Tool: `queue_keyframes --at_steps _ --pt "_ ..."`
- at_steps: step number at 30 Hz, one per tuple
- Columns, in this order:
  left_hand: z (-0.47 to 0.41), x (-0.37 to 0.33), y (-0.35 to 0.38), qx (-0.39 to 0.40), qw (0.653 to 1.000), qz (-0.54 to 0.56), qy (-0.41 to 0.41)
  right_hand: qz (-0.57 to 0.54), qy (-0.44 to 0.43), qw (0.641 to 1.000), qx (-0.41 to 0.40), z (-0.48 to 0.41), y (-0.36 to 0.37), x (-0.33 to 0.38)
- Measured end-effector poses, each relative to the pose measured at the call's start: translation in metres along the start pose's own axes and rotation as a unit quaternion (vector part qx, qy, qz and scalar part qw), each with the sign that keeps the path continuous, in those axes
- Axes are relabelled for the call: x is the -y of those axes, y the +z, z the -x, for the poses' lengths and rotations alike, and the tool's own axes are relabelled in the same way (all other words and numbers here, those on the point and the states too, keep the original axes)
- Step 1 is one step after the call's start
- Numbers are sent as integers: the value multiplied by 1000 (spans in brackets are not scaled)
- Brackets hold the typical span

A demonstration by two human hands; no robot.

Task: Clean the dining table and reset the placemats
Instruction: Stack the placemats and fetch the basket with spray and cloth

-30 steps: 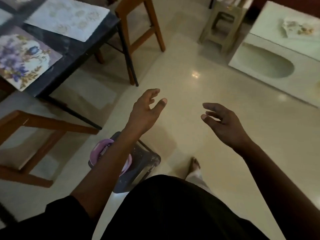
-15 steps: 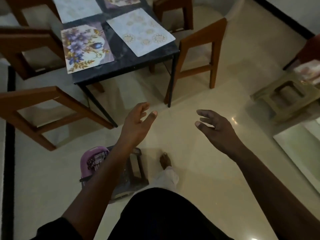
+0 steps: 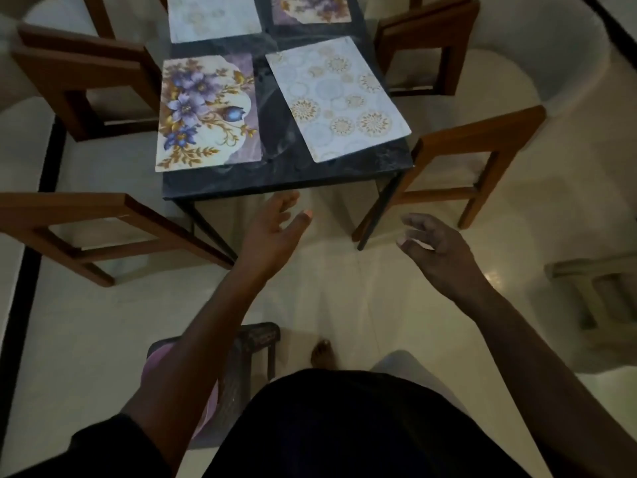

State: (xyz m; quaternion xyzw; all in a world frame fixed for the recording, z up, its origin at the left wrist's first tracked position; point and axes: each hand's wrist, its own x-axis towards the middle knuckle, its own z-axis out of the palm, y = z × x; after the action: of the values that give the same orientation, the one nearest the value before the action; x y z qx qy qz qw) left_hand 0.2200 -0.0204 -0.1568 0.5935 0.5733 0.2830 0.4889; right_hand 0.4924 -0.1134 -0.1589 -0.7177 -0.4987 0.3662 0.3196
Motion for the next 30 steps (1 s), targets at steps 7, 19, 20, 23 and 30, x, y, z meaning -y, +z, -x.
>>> queue_keyframes --at_steps 7,19,20,23,30 --pt "-89 1 -24 -71 995 -16 -62 -27 -28 998 54 -141 7 11" --pt "-232 2 -75 -190 970 7 -155 -19 -53 973 225 -354 64 68" --pt "-240 8 -80 -206 965 16 -160 -27 -47 971 234 -367 74 73" --pt "-268 15 -101 -231 955 0 -185 -59 -36 964 255 -403 109 86" --pt "-338 56 -176 -242 940 -64 -230 -187 160 932 267 -460 192 124"
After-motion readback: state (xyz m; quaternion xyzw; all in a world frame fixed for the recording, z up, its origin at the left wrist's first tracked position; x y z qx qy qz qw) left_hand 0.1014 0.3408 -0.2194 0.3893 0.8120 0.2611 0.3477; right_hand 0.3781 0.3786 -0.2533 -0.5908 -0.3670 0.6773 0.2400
